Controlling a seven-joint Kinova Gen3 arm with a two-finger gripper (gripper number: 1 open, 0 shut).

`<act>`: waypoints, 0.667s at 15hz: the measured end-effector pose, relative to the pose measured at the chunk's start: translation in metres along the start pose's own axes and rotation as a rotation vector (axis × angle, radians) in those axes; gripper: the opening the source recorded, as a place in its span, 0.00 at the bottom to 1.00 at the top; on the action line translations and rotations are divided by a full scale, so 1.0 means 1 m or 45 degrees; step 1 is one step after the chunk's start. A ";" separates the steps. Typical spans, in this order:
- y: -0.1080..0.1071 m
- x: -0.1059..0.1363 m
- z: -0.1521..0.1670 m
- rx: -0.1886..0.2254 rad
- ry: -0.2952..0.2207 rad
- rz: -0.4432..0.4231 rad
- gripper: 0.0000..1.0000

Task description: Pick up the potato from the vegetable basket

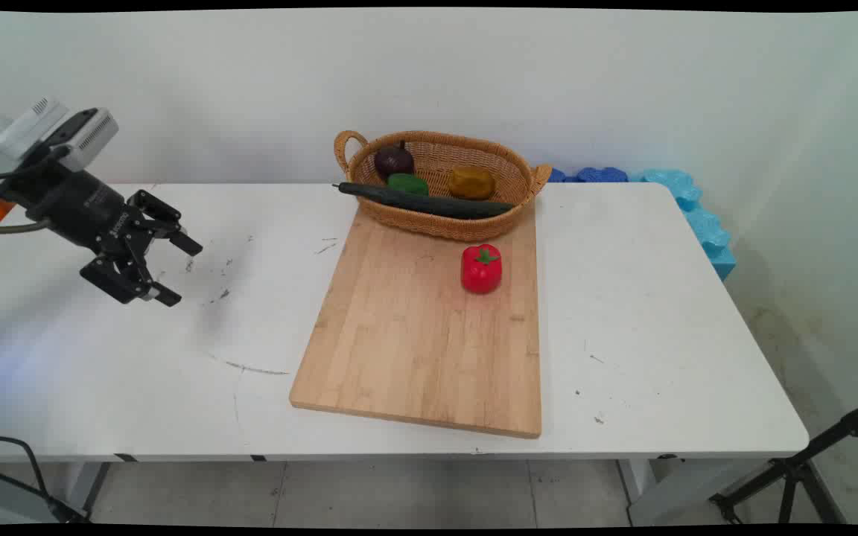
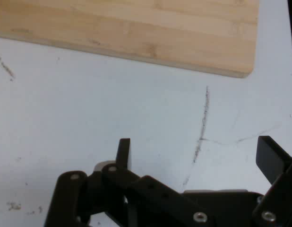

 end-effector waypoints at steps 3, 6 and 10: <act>-0.005 0.007 0.002 0.020 -0.009 -0.020 1.00; -0.013 0.022 0.007 0.052 -0.021 -0.048 1.00; -0.026 0.050 0.020 0.085 -0.018 -0.068 1.00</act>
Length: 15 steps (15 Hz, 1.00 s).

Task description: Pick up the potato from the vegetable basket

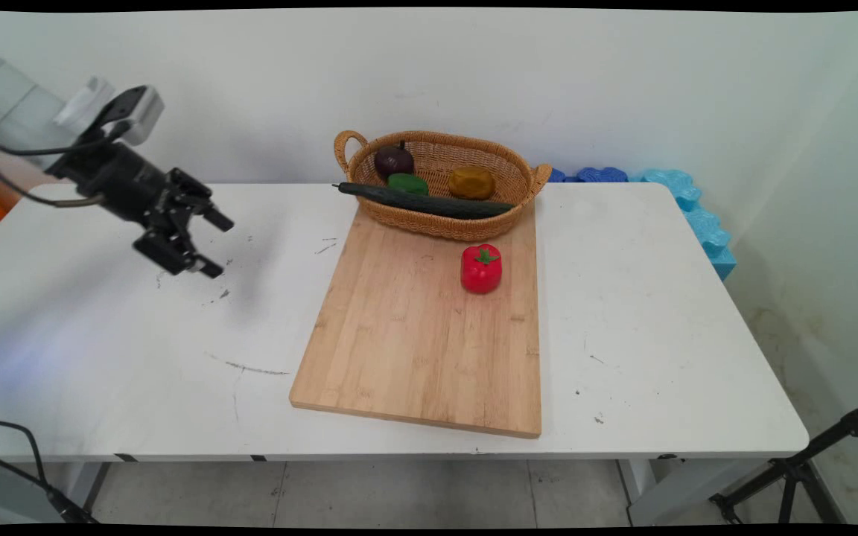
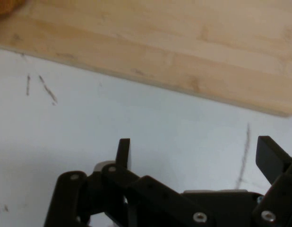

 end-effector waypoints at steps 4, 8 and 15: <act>-0.016 0.041 0.021 0.049 0.024 -0.004 1.00; -0.045 0.091 0.049 0.127 0.051 0.001 1.00; -0.093 0.137 0.085 0.228 0.060 -0.003 1.00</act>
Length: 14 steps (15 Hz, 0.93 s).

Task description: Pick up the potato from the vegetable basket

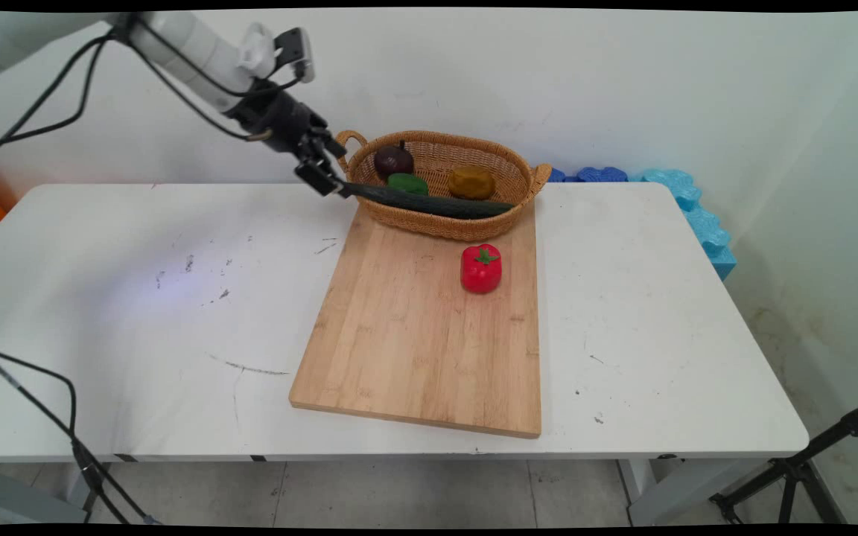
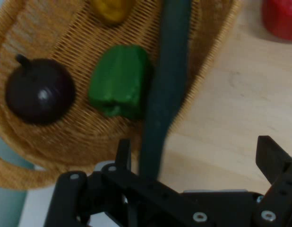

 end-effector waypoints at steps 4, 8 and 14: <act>-0.021 0.020 0.032 0.038 -0.002 -0.036 1.00; -0.034 0.041 0.064 0.047 0.015 -0.070 1.00; -0.049 0.075 0.117 0.047 0.046 -0.107 1.00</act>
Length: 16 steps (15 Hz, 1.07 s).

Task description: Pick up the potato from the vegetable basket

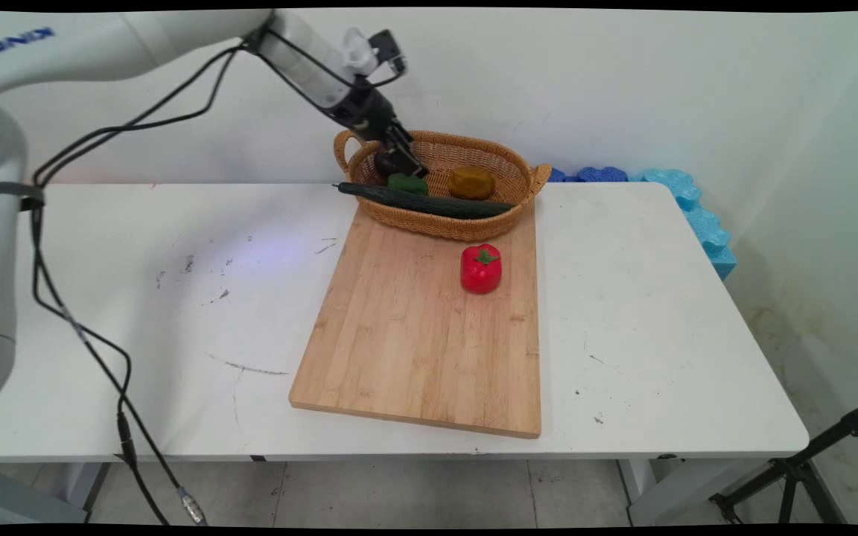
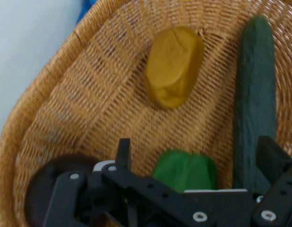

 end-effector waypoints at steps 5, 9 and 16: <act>-0.005 0.020 0.046 -0.014 0.014 -0.005 1.00; -0.007 0.028 0.078 -0.034 0.016 0.013 1.00; -0.008 0.037 0.119 -0.064 0.009 0.056 1.00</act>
